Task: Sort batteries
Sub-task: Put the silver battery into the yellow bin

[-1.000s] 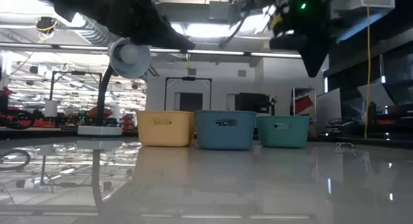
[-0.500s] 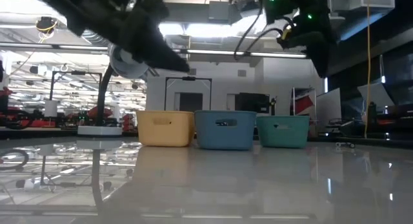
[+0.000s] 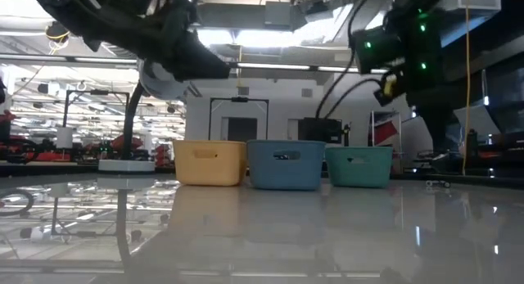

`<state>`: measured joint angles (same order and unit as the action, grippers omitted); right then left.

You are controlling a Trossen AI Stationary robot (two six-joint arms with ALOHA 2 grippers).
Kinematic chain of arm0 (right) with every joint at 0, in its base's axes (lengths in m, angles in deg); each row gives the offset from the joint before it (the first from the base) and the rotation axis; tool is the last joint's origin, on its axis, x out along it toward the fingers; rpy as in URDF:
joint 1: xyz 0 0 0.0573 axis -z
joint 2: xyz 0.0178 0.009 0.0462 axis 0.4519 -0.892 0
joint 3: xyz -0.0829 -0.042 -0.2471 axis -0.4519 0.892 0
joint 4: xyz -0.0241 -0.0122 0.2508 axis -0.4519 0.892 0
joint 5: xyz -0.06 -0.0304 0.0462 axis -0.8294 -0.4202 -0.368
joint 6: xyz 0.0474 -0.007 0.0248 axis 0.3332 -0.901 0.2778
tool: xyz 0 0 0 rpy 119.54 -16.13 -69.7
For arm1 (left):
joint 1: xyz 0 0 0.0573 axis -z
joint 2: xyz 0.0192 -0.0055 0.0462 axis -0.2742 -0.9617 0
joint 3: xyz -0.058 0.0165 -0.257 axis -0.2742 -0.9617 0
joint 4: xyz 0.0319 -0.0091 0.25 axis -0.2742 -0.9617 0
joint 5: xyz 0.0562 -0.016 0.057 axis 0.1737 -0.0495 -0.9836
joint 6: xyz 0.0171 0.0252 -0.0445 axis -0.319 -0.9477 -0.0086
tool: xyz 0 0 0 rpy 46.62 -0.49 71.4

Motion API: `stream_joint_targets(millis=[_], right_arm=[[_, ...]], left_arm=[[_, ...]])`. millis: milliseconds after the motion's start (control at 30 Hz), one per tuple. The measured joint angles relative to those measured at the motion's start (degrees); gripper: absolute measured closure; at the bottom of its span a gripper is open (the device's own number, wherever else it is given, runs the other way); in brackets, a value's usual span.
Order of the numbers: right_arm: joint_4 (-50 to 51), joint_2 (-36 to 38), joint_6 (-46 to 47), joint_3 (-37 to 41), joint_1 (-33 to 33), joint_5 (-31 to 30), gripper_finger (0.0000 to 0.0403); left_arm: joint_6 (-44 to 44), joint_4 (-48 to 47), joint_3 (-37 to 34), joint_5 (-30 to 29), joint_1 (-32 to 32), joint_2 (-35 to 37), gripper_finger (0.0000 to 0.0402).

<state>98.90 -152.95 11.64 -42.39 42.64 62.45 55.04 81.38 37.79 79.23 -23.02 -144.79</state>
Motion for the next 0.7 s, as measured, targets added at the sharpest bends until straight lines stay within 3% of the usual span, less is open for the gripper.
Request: stream_joint_targets(millis=[167,400,700], right_arm=[[-7.2,-0.1,-0.6,4.9,0.0,0.6,0.0321],[-12.7,0.0,-2.9,5.3,0.0,-3.8,0.0197],[-13.7,-3.3,-15.1,5.3,0.0,-3.7,0.0172]], left_arm=[[-5.1,-0.6,0.0,0.1,0.0,3.9,0.0245],[-11.4,-2.0,0.0,0.1,-1.4,6.6,0.0245],[-13.9,-3.1,0.0,0.0,-6.2,6.5,0.0245]])
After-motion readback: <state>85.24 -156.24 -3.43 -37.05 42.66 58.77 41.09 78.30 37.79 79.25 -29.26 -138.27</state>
